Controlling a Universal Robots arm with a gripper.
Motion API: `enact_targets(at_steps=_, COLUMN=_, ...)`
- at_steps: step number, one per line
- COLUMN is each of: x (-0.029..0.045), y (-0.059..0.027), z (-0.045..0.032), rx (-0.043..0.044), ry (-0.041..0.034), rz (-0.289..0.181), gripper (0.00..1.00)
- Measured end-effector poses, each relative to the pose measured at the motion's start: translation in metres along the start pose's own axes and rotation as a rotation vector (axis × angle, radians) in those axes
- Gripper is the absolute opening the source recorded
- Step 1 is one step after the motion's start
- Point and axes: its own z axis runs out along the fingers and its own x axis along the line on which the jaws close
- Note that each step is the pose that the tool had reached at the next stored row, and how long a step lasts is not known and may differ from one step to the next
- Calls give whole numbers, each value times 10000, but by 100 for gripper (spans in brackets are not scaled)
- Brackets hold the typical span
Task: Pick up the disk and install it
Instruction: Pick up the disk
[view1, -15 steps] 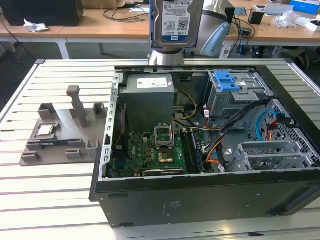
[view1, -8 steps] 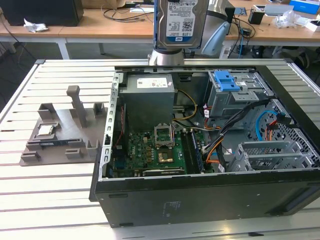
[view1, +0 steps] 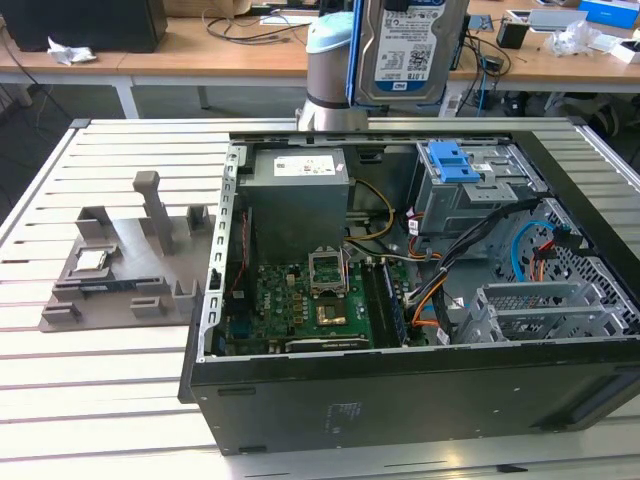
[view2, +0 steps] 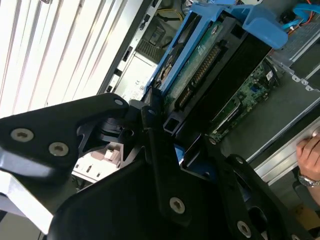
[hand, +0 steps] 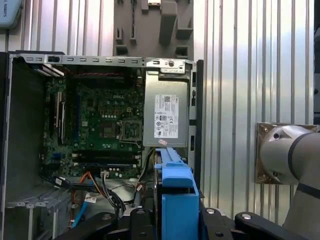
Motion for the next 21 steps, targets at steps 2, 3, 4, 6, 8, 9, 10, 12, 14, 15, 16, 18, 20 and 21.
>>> enact_targets(at_steps=2, x=12, y=-24, z=-2, rx=0, ry=1, rz=-1, gripper=37)
enact_targets(at_steps=3, x=17, y=-33, z=-2, rx=0, ry=0, rz=0, gripper=37)
enact_targets(at_steps=4, x=23, y=-45, z=-3, rx=0, ry=0, rz=0, gripper=37)
enact_targets(at_steps=6, x=38, y=-74, z=-5, rx=-1, ry=1, rz=0, gripper=37)
enact_targets(at_steps=8, x=52, y=-96, z=-6, rx=0, ry=0, rz=-1, gripper=37)
enact_targets(at_steps=9, x=59, y=-105, z=-7, rx=0, ry=1, rz=-1, gripper=37)
enact_targets(at_steps=10, x=68, y=-119, z=-7, rx=0, ry=1, rz=-1, gripper=37)
enact_targets(at_steps=12, x=78, y=-135, z=-9, rx=0, ry=1, rz=0, gripper=37)
enact_targets(at_steps=14, x=95, y=-162, z=-10, rx=-1, ry=0, rz=0, gripper=37)
enact_targets(at_steps=15, x=100, y=-169, z=-11, rx=0, ry=1, rz=0, gripper=37)
enact_targets(at_steps=16, x=109, y=-184, z=-11, rx=1, ry=1, rz=-1, gripper=37)
enact_targets(at_steps=18, x=125, y=-209, z=-13, rx=-1, ry=1, rz=-1, gripper=37)
enact_targets(at_steps=20, x=147, y=-245, z=-15, rx=-1, ry=1, rz=0, gripper=37)
enact_targets(at_steps=21, x=152, y=-253, z=-16, rx=0, ry=1, rz=0, gripper=37)
